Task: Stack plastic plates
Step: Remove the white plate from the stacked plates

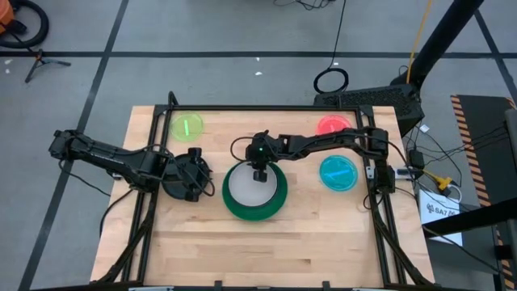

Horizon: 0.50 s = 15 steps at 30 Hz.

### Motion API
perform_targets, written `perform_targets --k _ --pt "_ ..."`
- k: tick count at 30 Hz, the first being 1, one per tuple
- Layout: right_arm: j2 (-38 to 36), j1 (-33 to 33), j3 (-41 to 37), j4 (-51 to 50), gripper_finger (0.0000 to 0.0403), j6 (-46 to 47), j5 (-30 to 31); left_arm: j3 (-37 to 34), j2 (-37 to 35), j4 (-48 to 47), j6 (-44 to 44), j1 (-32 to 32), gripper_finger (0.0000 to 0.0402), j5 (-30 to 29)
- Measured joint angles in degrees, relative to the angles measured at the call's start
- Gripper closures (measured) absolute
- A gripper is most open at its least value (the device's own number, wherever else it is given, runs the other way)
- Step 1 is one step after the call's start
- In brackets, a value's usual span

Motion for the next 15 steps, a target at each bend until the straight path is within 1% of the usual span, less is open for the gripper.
perform_targets --k 5,15 --pt "0.2 0.0 0.0 0.4 0.0321 -0.3 1.9 0.0 0.0 0.0 0.0 0.0 0.0277 0.0" --pt "0.6 0.4 0.0 0.2 0.0321 -0.1 1.3 0.0 0.0 0.0 -0.2 0.0 0.0277 0.0"
